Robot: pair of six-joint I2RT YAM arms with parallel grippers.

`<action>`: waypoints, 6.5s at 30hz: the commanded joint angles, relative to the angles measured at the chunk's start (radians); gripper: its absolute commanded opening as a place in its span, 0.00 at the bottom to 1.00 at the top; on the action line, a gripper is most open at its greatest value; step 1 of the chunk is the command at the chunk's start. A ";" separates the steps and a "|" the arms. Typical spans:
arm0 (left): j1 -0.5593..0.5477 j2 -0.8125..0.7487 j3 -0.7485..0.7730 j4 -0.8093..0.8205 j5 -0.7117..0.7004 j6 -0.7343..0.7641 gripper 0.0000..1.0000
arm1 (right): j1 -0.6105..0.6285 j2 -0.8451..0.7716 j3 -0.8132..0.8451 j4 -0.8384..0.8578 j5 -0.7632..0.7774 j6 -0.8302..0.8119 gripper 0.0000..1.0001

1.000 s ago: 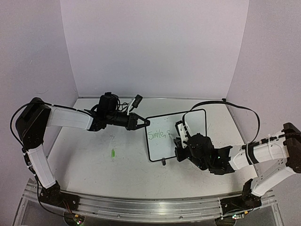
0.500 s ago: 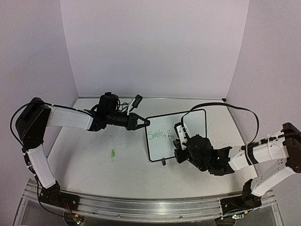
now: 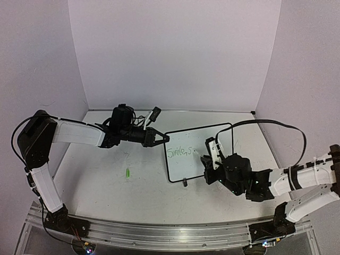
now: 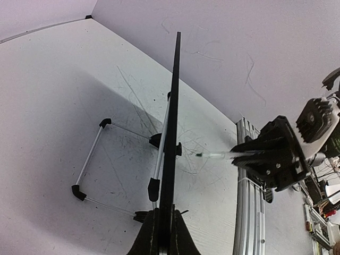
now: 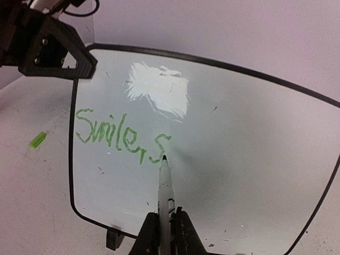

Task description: Write a sentence on the whiteboard

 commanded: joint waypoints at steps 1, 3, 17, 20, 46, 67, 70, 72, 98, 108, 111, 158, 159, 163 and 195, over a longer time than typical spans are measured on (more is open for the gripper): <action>-0.001 -0.036 0.002 -0.049 -0.001 0.017 0.00 | -0.018 -0.094 -0.038 0.089 0.039 -0.022 0.00; -0.002 -0.033 0.003 -0.049 0.000 0.015 0.00 | -0.025 -0.071 -0.024 0.079 0.033 -0.024 0.00; -0.001 -0.047 -0.002 -0.051 -0.010 0.019 0.00 | -0.025 -0.002 0.020 0.070 0.016 -0.042 0.00; -0.002 -0.045 -0.001 -0.052 -0.010 0.019 0.00 | -0.024 0.003 0.026 0.070 0.017 -0.045 0.00; -0.008 -0.041 0.005 -0.060 -0.013 0.019 0.00 | -0.044 0.058 0.082 0.065 0.061 -0.049 0.00; -0.009 -0.044 0.007 -0.062 -0.013 0.021 0.00 | -0.060 0.102 0.110 0.027 0.053 -0.035 0.00; -0.009 -0.044 0.007 -0.063 -0.015 0.022 0.00 | -0.059 0.103 0.113 0.006 0.047 -0.026 0.00; -0.009 -0.045 0.007 -0.063 -0.015 0.023 0.00 | -0.060 0.105 0.111 -0.005 0.040 -0.018 0.00; -0.010 -0.043 0.008 -0.066 -0.015 0.026 0.00 | -0.032 0.087 0.074 -0.069 0.018 0.055 0.00; -0.009 -0.040 0.010 -0.068 -0.015 0.026 0.00 | -0.023 0.080 0.057 -0.087 0.025 0.080 0.00; -0.008 -0.040 0.010 -0.068 -0.015 0.026 0.00 | -0.023 0.079 0.057 -0.093 0.031 0.083 0.00; -0.012 -0.051 0.007 -0.071 -0.016 0.030 0.00 | -0.024 0.095 0.098 0.048 0.029 -0.008 0.00; -0.012 -0.051 0.008 -0.071 -0.016 0.030 0.00 | -0.023 0.098 0.100 0.046 0.034 -0.008 0.00; -0.012 -0.051 0.009 -0.071 -0.016 0.030 0.00 | -0.023 0.109 0.107 0.035 0.047 -0.006 0.00; -0.013 -0.051 0.007 -0.074 -0.018 0.033 0.00 | -0.045 0.041 0.052 0.016 0.071 0.038 0.00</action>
